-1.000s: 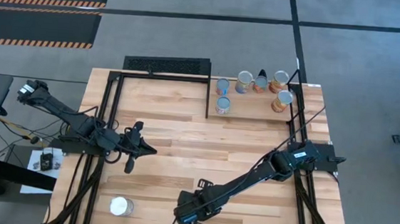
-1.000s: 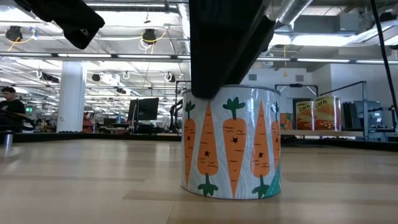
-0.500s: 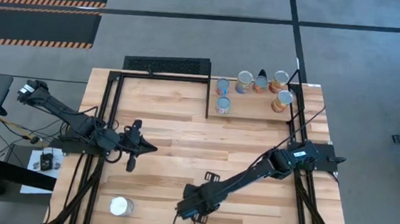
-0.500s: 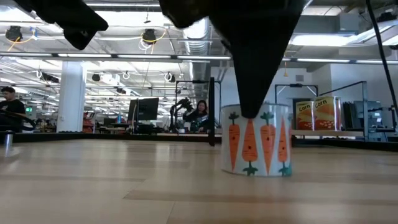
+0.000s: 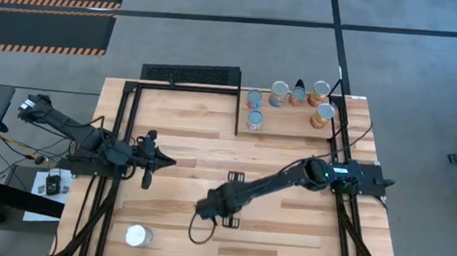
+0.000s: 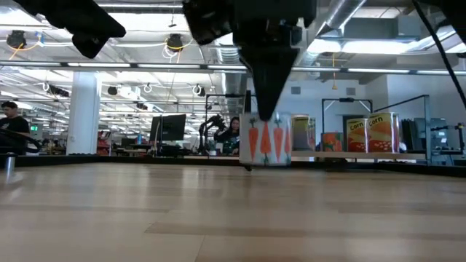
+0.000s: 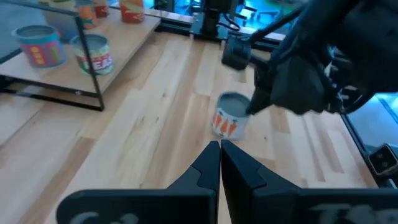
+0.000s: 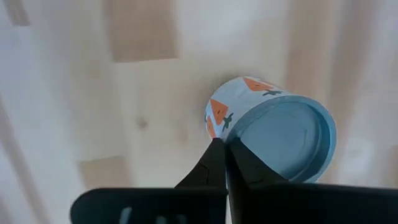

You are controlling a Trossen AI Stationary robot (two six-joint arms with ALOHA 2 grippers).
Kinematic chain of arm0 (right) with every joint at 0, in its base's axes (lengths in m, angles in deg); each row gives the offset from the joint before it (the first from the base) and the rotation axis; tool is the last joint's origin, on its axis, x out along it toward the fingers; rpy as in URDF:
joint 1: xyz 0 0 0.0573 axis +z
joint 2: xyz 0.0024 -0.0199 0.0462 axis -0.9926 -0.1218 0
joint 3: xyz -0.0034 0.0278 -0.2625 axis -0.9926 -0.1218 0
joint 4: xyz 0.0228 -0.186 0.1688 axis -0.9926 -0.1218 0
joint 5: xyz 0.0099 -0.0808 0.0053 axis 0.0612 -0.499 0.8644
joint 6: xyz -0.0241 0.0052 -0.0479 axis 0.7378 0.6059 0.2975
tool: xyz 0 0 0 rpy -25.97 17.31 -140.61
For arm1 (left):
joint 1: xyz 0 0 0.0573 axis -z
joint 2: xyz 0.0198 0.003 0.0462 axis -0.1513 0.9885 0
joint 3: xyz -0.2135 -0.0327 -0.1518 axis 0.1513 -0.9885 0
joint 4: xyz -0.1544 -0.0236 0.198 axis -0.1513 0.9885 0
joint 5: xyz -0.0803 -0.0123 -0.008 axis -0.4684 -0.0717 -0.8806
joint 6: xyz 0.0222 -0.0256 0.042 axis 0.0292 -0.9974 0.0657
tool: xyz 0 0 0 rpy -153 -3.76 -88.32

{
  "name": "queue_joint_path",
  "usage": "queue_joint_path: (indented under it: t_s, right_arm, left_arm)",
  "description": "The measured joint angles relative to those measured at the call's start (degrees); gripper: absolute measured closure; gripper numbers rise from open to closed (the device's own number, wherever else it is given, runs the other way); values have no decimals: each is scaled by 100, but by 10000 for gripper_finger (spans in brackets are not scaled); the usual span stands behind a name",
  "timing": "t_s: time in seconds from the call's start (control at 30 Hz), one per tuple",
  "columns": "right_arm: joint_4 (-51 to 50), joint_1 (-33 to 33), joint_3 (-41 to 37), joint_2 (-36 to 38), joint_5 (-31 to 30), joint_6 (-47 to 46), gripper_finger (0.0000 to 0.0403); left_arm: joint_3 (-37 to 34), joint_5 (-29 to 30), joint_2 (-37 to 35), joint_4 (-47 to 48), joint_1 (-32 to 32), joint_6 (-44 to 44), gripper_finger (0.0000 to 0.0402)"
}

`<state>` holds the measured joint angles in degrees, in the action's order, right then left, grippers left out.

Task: Pick and place cans onto a shelf
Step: Put the canned carrot on the shelf

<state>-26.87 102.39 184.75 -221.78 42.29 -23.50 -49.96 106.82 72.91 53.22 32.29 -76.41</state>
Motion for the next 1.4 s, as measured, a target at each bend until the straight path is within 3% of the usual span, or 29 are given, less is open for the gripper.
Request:
queue_joint_path:
  t_s: [0.2, 0.33, 0.47, 0.67, 0.83, 0.97, 1.23, 1.4]
  right_arm:
    - [-385, -527, 2, 608, -385, 690, 400]
    - [-414, -1078, -293, 1420, -696, 1138, 400]
    - [-277, -1771, -1387, 2521, -673, 1515, 400]
    - [375, -2682, -3661, 4321, -319, 1815, 400]
    - [959, -3495, -5015, 5249, -213, 2020, 400]
    - [1465, -4135, -5551, 5521, -157, 2374, 400]
    - [2132, -5408, -6218, 5534, 252, 3020, 399]
    - [2435, -5847, -6400, 5529, 326, 3188, 399]
  left_arm:
    - [1, 172, -78, 12, -174, -190, 401]
    - [-1, 275, -74, 11, -249, -330, 401]
    - [-1, 283, -72, 13, -315, -458, 401]
    - [-180, 430, -74, -128, -329, -713, 401]
    - [-593, 441, -72, -877, -329, -1067, 401]
    - [-756, 442, -72, -1368, -329, -1105, 401]
    - [-761, 586, -72, -1375, -329, -1212, 401]
    - [-761, 714, -72, -1373, -329, -1228, 401]
